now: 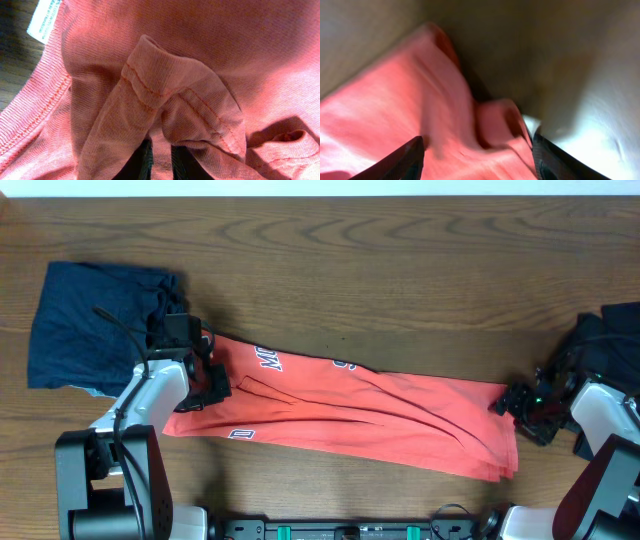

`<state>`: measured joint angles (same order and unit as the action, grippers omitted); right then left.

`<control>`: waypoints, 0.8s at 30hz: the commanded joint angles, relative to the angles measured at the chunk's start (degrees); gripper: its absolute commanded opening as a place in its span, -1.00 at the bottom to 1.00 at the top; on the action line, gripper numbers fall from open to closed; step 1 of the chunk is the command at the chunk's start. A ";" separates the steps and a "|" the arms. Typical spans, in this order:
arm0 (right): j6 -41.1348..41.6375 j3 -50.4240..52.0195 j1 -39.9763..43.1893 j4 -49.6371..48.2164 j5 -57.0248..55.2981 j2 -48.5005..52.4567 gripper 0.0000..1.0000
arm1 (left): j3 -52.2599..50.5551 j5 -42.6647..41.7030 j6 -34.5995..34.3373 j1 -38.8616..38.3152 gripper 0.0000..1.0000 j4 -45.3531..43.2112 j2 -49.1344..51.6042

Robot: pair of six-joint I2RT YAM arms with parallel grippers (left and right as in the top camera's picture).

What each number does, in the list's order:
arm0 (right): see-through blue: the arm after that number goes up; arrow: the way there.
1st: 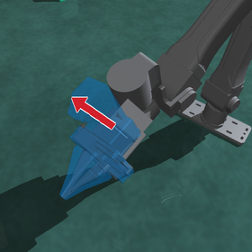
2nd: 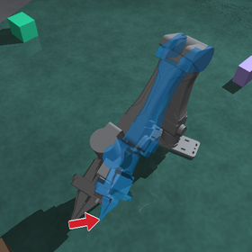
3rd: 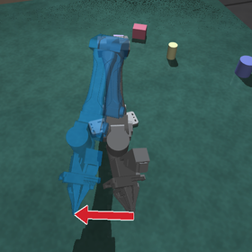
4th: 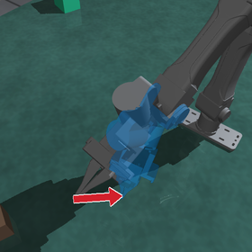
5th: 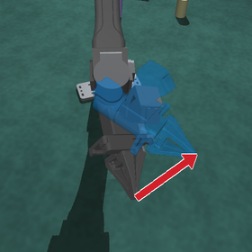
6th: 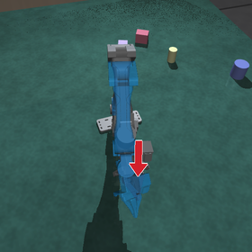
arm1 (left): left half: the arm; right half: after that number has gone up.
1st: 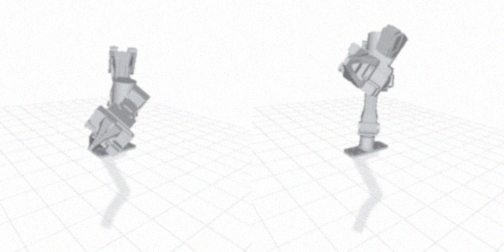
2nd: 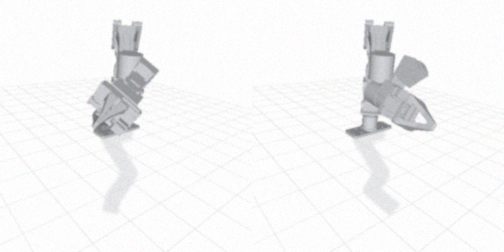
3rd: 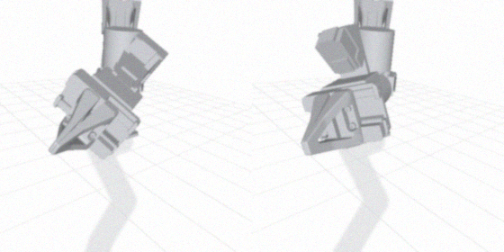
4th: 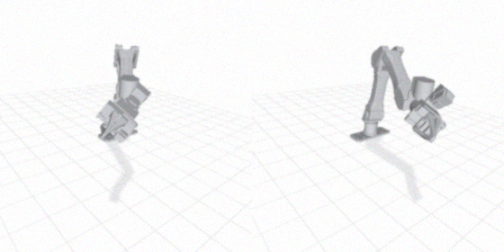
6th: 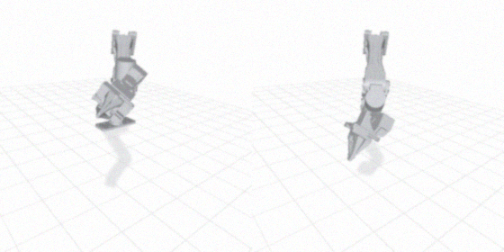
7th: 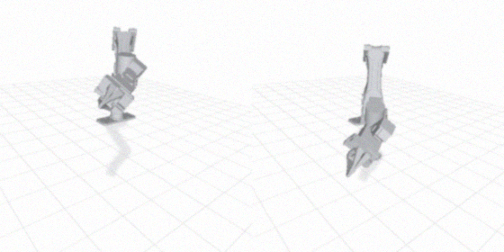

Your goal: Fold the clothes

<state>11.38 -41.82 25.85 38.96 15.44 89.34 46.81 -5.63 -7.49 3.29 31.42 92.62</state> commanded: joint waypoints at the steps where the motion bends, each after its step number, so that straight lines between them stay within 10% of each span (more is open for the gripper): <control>1: -4.61 3.82 0.24 -4.17 2.73 4.31 0.31 | -0.90 3.08 -0.15 0.61 -0.67 0.87 1.86; 11: -4.74 2.69 0.04 -19.50 9.01 4.28 0.19 | -0.90 3.08 -0.35 0.68 -0.11 0.31 1.86; 24: -6.38 -4.17 3.63 -8.04 12.15 3.58 0.29 | -0.76 -3.43 0.42 1.99 -0.40 -0.42 1.11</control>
<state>5.78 -44.80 28.36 30.83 26.09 92.55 46.81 -6.09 -8.67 4.78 30.87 92.64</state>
